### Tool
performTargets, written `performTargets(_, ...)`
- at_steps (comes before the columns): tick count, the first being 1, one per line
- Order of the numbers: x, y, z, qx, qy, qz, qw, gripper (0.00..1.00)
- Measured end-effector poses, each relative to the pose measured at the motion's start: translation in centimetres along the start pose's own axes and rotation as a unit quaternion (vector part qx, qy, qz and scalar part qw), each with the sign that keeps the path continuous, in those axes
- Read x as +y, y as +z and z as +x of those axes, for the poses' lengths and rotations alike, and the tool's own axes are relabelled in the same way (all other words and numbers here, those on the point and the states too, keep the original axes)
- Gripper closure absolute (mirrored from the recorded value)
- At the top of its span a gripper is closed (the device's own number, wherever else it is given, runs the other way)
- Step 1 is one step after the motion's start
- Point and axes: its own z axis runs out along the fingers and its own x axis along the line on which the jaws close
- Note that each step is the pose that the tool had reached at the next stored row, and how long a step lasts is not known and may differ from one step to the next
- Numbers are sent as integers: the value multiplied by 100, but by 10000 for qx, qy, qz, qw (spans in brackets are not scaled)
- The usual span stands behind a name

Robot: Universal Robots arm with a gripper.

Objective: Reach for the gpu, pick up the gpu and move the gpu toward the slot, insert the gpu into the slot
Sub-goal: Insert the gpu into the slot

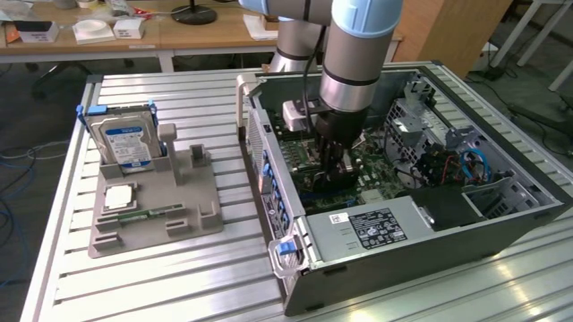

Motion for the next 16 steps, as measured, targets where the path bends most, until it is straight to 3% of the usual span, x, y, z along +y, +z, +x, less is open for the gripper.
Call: performTargets(16,2,43,-2,-2,0,1,10000,74)
